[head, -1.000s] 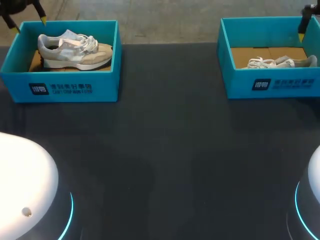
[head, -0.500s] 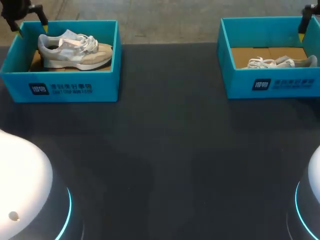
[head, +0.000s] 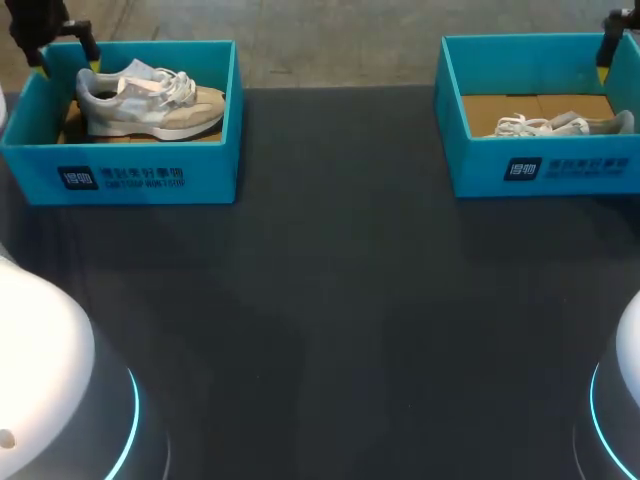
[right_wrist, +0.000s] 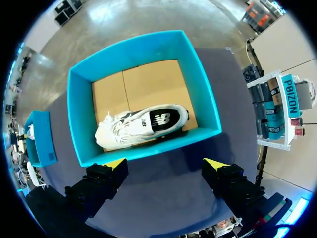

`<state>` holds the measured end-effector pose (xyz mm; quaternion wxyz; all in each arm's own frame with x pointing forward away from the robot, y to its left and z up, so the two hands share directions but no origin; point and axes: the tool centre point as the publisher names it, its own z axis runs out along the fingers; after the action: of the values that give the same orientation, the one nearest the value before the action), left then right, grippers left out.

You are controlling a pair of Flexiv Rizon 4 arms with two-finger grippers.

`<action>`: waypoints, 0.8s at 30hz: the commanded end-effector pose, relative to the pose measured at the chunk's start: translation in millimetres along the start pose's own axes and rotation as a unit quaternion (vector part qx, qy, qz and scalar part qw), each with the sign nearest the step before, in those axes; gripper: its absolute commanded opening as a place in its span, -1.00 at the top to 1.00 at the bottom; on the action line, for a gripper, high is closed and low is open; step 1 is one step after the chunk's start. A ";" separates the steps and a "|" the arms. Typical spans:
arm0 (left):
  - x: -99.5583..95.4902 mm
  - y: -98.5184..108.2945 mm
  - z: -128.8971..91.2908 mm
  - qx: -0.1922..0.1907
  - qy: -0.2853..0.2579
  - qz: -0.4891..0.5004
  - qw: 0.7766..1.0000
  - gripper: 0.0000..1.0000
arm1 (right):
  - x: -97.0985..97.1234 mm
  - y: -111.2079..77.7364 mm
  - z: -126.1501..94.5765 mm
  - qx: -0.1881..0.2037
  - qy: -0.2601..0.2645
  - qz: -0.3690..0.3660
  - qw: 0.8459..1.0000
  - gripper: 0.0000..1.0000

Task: Take the shoe out of the shoebox, open the shoe tongue, remove and reinsert the insole, then place the shoe into the shoebox

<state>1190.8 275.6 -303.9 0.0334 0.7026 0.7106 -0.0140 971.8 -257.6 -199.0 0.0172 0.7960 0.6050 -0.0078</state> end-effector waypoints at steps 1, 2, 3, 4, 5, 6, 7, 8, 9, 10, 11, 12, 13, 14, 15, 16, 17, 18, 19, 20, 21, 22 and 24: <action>-7.1 2.7 12.2 -0.005 0.003 0.002 1.000 -1.00 | -0.5 -1.1 0.2 -0.001 0.000 0.000 1.000 -1.00; -8.3 3.3 13.9 -0.006 0.003 0.002 1.000 -1.00 | -0.5 -1.1 0.2 -0.001 0.000 0.000 1.000 -1.00; -9.3 3.8 15.1 -0.007 0.004 0.002 1.000 -1.00 | -0.5 -1.1 0.2 -0.001 0.000 0.000 1.000 -1.00; -10.0 4.5 16.3 -0.008 0.006 0.002 1.000 -1.00 | -0.5 -1.1 0.2 -0.001 0.000 0.000 1.000 -1.00; -10.2 5.6 18.1 -0.009 0.006 0.003 1.000 -1.00 | -0.5 -1.1 0.2 -0.001 0.000 0.000 1.000 -1.00; -10.3 7.1 20.5 -0.008 0.010 0.005 1.000 -1.00 | -0.5 -1.1 0.2 -0.001 0.000 0.000 1.000 -1.00; -10.1 7.9 22.1 -0.009 0.012 0.005 1.000 -1.00 | -0.5 -1.1 0.2 -0.001 0.000 0.000 1.000 -1.00; -9.9 8.3 23.2 -0.009 0.013 0.005 1.000 -1.00 | -0.5 -1.1 0.2 -0.001 0.000 0.000 1.000 -1.00; -9.5 9.3 25.0 -0.008 0.016 0.006 1.000 -1.00 | -0.5 -1.1 0.2 -0.001 0.000 0.000 1.000 -1.00; -9.0 10.1 26.7 -0.007 0.019 0.006 1.000 -1.00 | -0.5 -1.1 0.2 -0.001 0.000 0.000 1.000 -1.00; -8.4 11.5 29.0 -0.007 0.022 0.005 1.000 -1.00 | -0.5 -1.1 0.2 -0.001 0.000 0.000 1.000 -1.00; -8.0 12.5 30.9 -0.005 0.025 0.005 1.000 -1.00 | -0.5 -1.1 0.2 -0.001 0.000 0.000 1.000 -1.00; -7.6 13.4 33.0 -0.002 0.028 0.004 1.000 -1.00 | -0.5 -1.1 0.2 -0.001 0.000 0.000 1.000 -1.00; -7.4 13.9 34.4 -0.001 0.029 0.005 1.000 -1.00 | -0.5 -1.1 0.2 -0.001 0.000 0.000 1.000 -1.00; -7.2 14.3 35.9 0.000 0.032 0.003 0.999 -1.00 | -0.5 -1.1 0.2 -0.001 0.000 0.000 1.000 -1.00; -6.8 14.9 37.7 0.002 0.034 0.003 0.999 -1.00 | -0.5 -1.1 0.2 -0.001 0.000 0.000 1.000 -1.00; -6.2 16.0 39.9 0.004 0.036 0.002 0.999 -1.00 | -0.5 -1.1 0.2 -0.001 0.000 0.000 1.000 -1.00; -5.5 17.1 42.6 0.007 0.039 0.001 0.999 -1.00 | -0.5 -1.1 0.2 -0.001 0.000 0.000 1.000 -1.00; -4.9 17.8 44.6 0.008 0.041 0.000 0.999 -1.00 | -0.5 -1.1 0.2 -0.001 0.000 0.000 1.000 -1.00; -4.2 18.4 46.3 0.010 0.044 -0.001 0.999 -1.00 | -0.5 -1.1 0.2 -0.001 0.000 0.000 1.000 -1.00; -3.5 19.0 47.5 0.012 0.045 -0.001 0.999 -1.00 | -0.5 -1.1 0.2 -0.001 0.000 0.000 1.000 -1.00; -2.7 19.5 48.6 0.013 0.047 -0.002 0.999 -1.00 | -0.5 -1.1 0.2 -0.001 0.000 0.000 1.000 -1.00; -1.6 21.0 50.7 0.017 0.049 -0.003 0.999 -1.00 | -0.5 -1.1 0.2 -0.001 0.000 0.000 1.000 -1.00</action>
<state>1199.5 269.4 -348.2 -0.0043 0.7007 0.7132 0.0176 971.8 -257.6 -199.0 0.0173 0.7960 0.6050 -0.0078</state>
